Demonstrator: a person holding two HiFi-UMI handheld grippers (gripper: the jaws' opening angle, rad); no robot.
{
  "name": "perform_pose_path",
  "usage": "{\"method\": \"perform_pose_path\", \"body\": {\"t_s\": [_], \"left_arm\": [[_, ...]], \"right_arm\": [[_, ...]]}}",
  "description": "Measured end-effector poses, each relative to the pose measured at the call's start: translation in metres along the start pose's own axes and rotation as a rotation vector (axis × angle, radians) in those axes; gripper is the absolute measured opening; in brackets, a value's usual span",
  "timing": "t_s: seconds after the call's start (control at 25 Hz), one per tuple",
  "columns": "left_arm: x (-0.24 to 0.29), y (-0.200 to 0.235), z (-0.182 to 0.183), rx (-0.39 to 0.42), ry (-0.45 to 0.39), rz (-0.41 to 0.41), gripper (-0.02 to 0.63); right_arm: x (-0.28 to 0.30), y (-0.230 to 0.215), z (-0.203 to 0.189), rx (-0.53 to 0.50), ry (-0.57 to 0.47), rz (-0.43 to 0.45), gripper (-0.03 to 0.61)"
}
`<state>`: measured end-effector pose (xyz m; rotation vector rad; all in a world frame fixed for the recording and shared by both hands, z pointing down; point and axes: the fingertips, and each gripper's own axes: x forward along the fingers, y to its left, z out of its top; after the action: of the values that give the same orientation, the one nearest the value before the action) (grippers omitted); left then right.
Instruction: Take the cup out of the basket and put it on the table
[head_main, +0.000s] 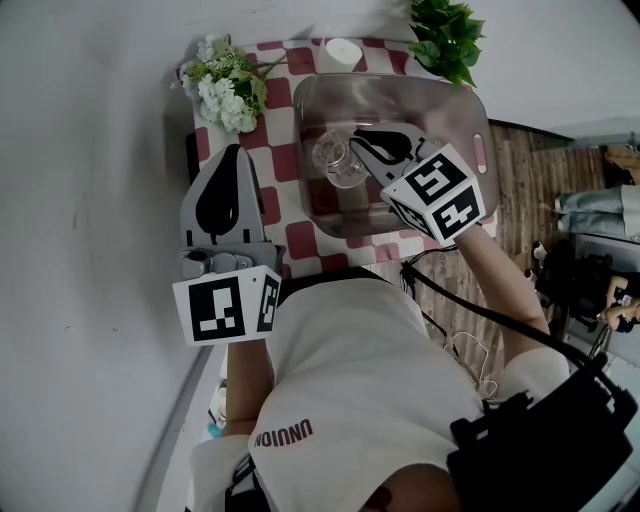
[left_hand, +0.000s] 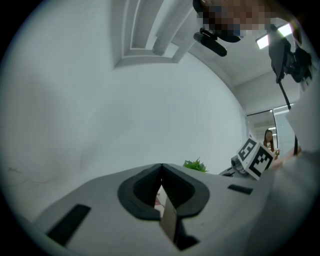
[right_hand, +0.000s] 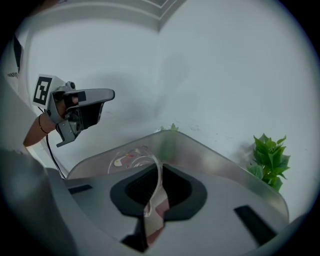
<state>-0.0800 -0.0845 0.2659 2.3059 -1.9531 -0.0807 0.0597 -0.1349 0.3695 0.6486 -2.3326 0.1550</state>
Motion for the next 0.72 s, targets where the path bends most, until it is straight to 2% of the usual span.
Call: {"method": "perform_pose_path", "body": {"t_s": [0.72], "left_arm": [[-0.012,0.012,0.006,0.004,-0.027,0.055,0.012]], "right_arm": [[-0.015,-0.001,0.033,-0.014,-0.09,-0.053,0.042]]}}
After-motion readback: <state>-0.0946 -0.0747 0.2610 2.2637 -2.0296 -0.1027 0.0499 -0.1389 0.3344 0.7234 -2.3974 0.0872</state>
